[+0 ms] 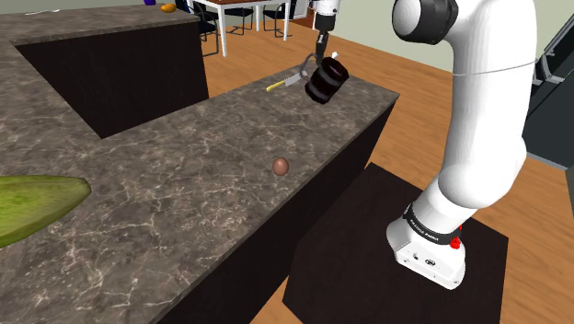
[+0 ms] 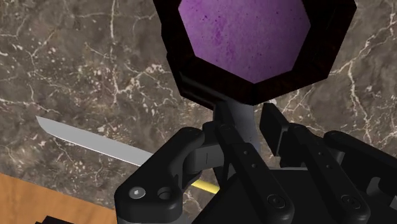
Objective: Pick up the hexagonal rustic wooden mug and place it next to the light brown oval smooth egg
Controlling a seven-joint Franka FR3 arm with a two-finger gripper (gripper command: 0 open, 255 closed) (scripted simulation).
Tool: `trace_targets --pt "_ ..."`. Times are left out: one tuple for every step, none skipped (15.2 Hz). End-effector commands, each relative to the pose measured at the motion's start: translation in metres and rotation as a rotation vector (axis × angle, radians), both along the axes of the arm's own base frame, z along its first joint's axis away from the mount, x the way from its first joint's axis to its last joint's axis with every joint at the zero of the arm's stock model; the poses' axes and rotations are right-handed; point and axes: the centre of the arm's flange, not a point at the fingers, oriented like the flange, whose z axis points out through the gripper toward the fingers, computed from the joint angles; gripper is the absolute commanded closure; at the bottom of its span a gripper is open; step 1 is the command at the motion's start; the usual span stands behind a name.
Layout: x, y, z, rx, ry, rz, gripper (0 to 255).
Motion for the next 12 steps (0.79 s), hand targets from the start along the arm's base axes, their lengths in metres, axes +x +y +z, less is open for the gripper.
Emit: trace_targets --pt "0.0 -0.001 0.013 -0.001 -0.002 0.0 255" --pt "0.0 -0.001 0.018 -0.001 -0.002 0.0 255" --pt "0.0 -0.001 0.023 -0.001 -0.002 0.0 255" --pt "0.0 -0.001 0.029 -0.001 -0.002 0.0 255" --pt "0.0 -0.001 0.034 -0.001 -0.002 0.0 255" --pt "0.0 -0.001 0.039 -0.001 -0.002 0.0 255" --pt "0.0 -0.001 0.044 -0.001 -0.002 0.0 255" --pt "0.0 -0.001 0.05 -0.001 -0.002 0.0 255" --pt "0.0 -0.001 0.055 -0.001 -0.002 0.0 255" --pt "0.0 -0.001 0.06 -0.001 -0.002 0.0 255" --pt "0.0 -0.001 0.066 -0.001 -0.002 0.0 255" --pt "0.0 -0.001 0.066 -0.001 -0.002 0.0 255"
